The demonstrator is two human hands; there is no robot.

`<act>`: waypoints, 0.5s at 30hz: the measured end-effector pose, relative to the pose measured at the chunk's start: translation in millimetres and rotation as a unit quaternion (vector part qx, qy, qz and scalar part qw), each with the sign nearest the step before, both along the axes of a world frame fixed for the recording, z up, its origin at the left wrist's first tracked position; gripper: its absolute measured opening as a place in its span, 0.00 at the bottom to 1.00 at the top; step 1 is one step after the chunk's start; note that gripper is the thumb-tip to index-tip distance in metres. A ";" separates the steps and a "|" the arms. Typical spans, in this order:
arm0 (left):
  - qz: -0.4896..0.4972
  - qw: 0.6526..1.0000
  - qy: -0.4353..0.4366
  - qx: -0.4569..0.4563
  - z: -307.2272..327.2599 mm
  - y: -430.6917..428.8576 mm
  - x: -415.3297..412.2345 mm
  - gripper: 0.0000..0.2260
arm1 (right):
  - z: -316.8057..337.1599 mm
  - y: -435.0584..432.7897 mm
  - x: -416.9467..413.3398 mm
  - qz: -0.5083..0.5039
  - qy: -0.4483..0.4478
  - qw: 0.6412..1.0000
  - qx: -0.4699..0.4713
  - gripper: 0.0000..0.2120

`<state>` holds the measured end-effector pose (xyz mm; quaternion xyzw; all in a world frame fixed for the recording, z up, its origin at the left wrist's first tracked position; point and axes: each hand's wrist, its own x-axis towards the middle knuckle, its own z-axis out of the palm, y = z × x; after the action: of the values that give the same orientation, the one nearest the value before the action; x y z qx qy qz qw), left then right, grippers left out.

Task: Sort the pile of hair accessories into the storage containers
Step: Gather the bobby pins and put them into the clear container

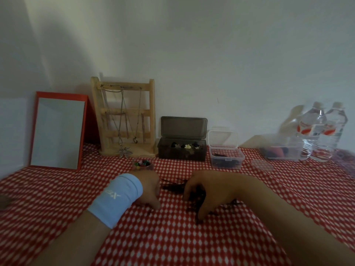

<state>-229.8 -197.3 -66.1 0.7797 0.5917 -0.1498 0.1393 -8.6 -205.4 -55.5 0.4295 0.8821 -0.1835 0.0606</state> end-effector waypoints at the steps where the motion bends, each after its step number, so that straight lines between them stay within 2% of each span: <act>1: -0.004 0.999 -0.035 -0.005 -1.2 1.2 1.6 0.14 | -2.1 -2.0 -1.3 0.001 -0.010 1.000 -0.005 0.22; 3: -0.009 0.996 -0.091 -0.004 -2.7 2.5 7.6 0.07 | -5.7 -1.9 0.8 -0.002 -0.008 1.000 -0.007 0.19; 6: -0.037 0.987 -0.148 0.046 -6.5 4.3 18.9 0.08 | -7.3 4.9 7.5 -0.013 -0.005 1.000 -0.002 0.12; 11: -0.061 0.966 -0.227 0.108 -16.7 13.7 33.9 0.07 | -10.7 17.4 25.6 -0.058 -0.009 0.995 0.080 0.05; 13: -0.060 0.955 -0.244 0.159 -14.4 16.4 32.3 0.10 | -12.4 19.1 34.7 -0.066 0.007 0.994 0.085 0.05; 15: -0.056 0.964 -0.209 0.154 -14.8 21.0 25.9 0.20 | -14.9 18.8 41.7 -0.067 0.034 0.992 0.099 0.07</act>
<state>-203.8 -176.3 -80.9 0.8378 0.5205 0.1015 0.1296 33.1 -186.5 -70.4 0.4846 0.8670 -0.1136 -0.0249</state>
